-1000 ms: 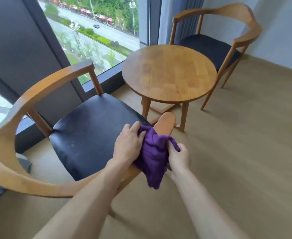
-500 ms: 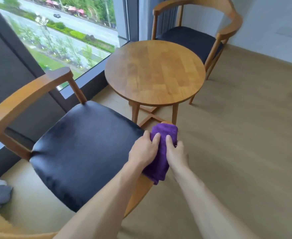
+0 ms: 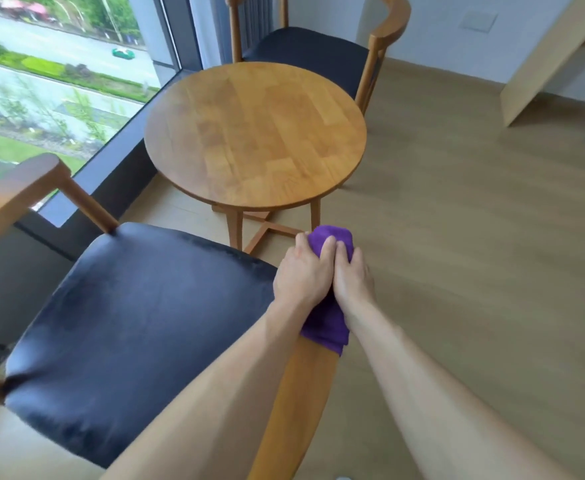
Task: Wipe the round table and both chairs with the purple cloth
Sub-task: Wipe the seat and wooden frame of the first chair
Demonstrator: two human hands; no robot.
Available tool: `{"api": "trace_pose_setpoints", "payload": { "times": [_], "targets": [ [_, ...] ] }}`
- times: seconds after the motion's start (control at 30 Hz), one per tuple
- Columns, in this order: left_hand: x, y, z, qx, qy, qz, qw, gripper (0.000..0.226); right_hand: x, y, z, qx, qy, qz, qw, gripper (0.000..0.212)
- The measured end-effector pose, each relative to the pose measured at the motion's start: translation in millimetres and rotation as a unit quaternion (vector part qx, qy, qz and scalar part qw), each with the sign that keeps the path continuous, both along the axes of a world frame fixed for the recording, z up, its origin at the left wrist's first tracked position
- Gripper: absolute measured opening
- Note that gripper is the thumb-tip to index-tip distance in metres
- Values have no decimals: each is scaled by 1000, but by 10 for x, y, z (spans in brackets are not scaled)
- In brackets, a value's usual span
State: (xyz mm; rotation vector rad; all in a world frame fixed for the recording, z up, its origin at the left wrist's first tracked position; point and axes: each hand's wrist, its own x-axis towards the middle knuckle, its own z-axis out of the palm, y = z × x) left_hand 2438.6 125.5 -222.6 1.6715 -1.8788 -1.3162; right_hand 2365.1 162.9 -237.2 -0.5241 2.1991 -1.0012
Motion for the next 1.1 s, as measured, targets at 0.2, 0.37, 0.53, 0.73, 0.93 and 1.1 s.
{"api": "trace_pose_setpoints", "payload": {
  "times": [0.2, 0.37, 0.53, 0.73, 0.93, 1.1],
  "targets": [
    [-55, -96, -80, -32, -15, -19, 999, 48, -53, -37, -17, 16, 12, 30, 999, 53],
    [48, 181, -39, -10, -45, -7, 999, 57, 98, 196, -9, 41, 29, 14, 999, 54],
    [286, 469, -15, -18, -56, -27, 998, 52, 350, 498, -15, 40, 40, -22, 998, 47],
    [596, 768, -47, -26, -58, -58, 996, 50, 703, 860, -6, 28, 45, -65, 997, 41],
    [977, 1081, -75, -43, -69, -105, 991, 49, 1169, 1241, -3, 20, 46, -125, 991, 43],
    [1467, 1432, -38, -67, -109, -153, 980, 50, 1722, 1602, 47, -3, 6, -177, 984, 41]
  ]
}}
